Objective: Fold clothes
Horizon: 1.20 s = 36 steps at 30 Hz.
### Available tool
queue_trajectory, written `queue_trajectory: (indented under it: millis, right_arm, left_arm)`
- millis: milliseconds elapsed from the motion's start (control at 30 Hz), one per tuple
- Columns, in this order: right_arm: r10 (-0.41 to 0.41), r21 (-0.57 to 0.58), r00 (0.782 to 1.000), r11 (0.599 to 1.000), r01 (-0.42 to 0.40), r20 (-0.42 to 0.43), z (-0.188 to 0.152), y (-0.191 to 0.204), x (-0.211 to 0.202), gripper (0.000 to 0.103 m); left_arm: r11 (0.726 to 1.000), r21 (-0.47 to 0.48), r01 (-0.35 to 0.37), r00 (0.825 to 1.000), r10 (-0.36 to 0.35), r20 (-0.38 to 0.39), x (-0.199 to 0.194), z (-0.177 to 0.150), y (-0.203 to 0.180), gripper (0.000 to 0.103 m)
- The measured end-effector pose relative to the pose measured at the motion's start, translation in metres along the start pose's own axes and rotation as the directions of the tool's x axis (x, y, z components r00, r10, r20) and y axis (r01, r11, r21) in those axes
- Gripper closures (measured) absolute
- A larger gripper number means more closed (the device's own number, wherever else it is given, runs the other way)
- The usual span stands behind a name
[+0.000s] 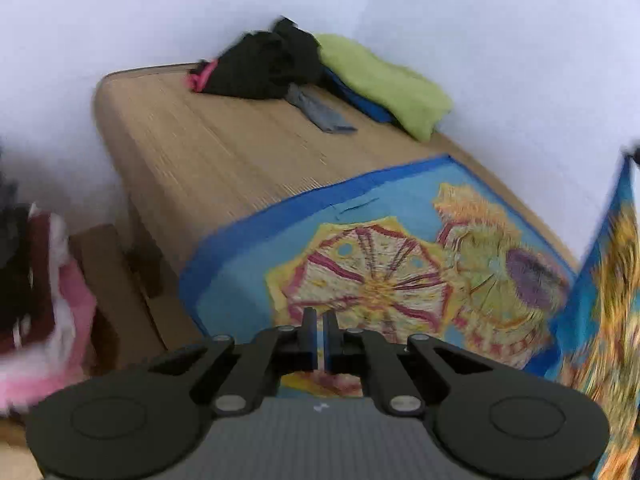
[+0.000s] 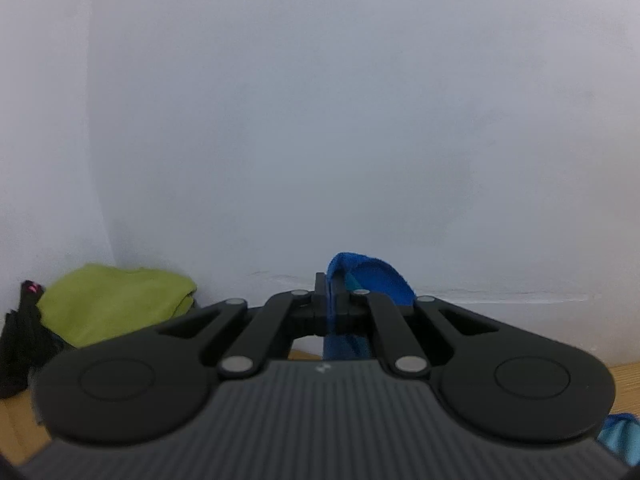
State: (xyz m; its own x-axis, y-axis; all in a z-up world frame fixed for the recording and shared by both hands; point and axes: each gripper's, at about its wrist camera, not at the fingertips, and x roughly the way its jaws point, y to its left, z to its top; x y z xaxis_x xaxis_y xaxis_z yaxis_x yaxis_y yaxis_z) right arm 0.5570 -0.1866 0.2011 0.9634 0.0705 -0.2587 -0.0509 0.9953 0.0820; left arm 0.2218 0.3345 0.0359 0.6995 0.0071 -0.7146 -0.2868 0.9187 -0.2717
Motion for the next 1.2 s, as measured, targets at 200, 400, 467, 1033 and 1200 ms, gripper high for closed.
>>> queue_trajectory:
  millis: [200, 400, 467, 1033, 1200]
  right_arm:
    - [-0.009, -0.113, 0.989, 0.994, -0.008, -0.149, -0.043, 0.075, 0.059, 0.099]
    - [-0.026, -0.249, 0.938, 0.966, -0.064, -0.345, -0.107, 0.113, 0.092, 0.087]
    - [-0.031, -0.287, 0.932, 0.955, -0.079, -0.36, -0.119, 0.123, 0.071, 0.082]
    - [0.26, -0.174, 0.774, 0.887, -0.427, -0.577, -0.239, 0.112, -0.278, 0.075]
    - [0.185, -0.222, 0.803, 0.904, -0.365, -0.567, -0.287, 0.177, -0.366, 0.073]
  left_arm:
    - [0.934, 0.247, 0.259, 0.962, -0.226, -0.155, 0.045, 0.01, -0.051, 0.094]
    - [0.918, 0.22, 0.331, 0.927, -0.273, -0.256, 0.083, 0.005, -0.08, 0.09]
    - [0.906, 0.24, 0.349, 0.916, -0.276, -0.291, 0.087, 0.002, -0.088, 0.084]
    - [0.713, 0.344, 0.611, 0.746, -0.373, -0.552, 0.092, -0.028, -0.115, 0.071]
    - [0.61, 0.416, 0.675, 0.715, -0.399, -0.574, 0.092, -0.012, -0.089, 0.07]
